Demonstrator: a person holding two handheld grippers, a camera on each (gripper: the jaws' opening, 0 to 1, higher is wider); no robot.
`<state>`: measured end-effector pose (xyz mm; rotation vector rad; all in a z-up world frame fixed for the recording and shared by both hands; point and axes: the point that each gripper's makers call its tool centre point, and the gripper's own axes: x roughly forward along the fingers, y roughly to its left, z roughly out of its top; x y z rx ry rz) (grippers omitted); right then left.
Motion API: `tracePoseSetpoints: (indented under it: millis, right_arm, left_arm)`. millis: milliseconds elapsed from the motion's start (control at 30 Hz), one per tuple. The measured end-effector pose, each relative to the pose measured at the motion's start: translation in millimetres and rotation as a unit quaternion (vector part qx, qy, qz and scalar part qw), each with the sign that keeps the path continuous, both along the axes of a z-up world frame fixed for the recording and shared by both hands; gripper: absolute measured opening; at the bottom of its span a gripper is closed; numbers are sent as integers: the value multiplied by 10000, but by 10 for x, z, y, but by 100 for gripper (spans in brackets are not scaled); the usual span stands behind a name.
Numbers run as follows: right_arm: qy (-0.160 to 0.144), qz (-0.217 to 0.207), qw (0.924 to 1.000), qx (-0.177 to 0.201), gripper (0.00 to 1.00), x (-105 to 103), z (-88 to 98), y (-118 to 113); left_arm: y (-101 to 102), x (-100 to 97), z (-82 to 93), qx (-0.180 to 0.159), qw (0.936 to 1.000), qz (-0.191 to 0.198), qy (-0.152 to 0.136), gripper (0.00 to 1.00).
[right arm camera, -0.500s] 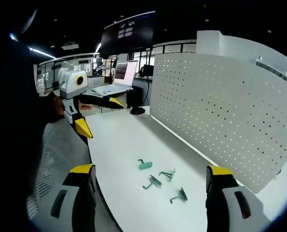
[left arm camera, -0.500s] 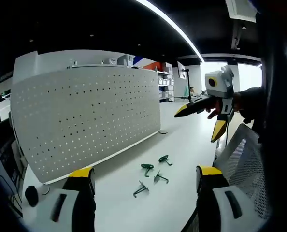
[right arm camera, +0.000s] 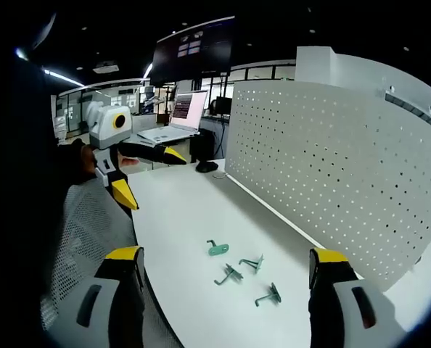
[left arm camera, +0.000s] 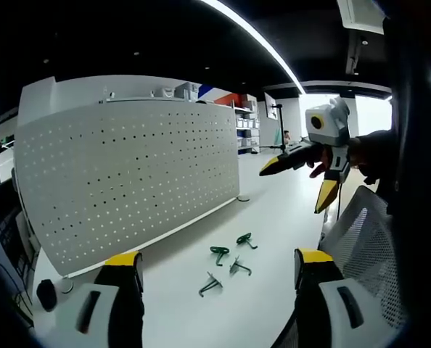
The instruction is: Insert the hook assembly into the mounting plate slot until the hook locks in place.
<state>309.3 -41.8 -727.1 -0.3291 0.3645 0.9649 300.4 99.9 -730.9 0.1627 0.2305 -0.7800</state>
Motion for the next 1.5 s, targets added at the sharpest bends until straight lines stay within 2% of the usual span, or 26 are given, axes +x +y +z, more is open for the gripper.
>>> tracePoseSetpoints:
  millis: [567, 1167, 1500]
  right_arm:
    - [-17, 29, 10000, -63, 91, -9, 6, 70]
    - [-5, -139, 9999, 58, 90, -36, -40, 27]
    - [25, -147, 9999, 36, 89, -20, -64, 11]
  left_arm:
    - [-10, -6, 20, -49, 10000, -65, -40, 88]
    - [-82, -37, -57, 83, 9996, -247, 91, 88]
    - [-67, -25, -62, 106, 9997, -207, 93, 88]
